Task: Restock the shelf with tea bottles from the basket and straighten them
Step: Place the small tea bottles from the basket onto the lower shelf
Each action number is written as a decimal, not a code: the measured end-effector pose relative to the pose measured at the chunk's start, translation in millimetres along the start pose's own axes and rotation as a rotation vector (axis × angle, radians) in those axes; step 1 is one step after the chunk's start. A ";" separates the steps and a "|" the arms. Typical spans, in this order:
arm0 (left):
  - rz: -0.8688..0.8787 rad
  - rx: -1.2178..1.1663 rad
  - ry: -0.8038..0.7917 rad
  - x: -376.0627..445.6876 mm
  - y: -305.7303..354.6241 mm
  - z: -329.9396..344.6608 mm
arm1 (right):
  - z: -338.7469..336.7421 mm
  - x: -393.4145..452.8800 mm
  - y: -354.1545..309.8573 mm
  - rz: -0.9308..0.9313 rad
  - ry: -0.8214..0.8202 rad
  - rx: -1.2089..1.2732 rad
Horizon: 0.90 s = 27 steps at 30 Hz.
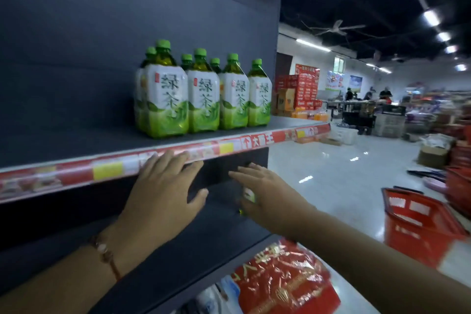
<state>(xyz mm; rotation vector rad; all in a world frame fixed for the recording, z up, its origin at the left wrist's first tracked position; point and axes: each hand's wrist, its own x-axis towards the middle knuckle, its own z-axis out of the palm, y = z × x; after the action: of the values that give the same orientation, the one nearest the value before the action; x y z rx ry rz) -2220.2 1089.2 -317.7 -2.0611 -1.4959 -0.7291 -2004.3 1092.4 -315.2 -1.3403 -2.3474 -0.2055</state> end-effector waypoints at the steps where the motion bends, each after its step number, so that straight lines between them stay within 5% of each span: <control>1: 0.019 -0.025 -0.052 -11.0 13.3 12.3 | 10.0 -21.8 11.3 0.040 -0.040 -0.029; 8: 0.211 -0.275 -0.439 -83.5 139.7 104.3 | 73.9 -178.1 89.0 0.405 -0.354 -0.112; 16: 0.465 -0.433 -0.617 -161.3 272.1 174.6 | 121.2 -345.0 129.8 0.759 -0.596 -0.064; 27: 0.870 -0.479 -0.810 -220.8 358.8 237.8 | 179.3 -476.5 146.1 1.025 -0.755 0.039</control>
<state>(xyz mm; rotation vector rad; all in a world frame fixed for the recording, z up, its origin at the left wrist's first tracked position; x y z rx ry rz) -1901.6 991.6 -668.3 -3.2360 -0.5446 0.1569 -1721.7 853.9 -694.3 -2.7047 -1.7435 0.7574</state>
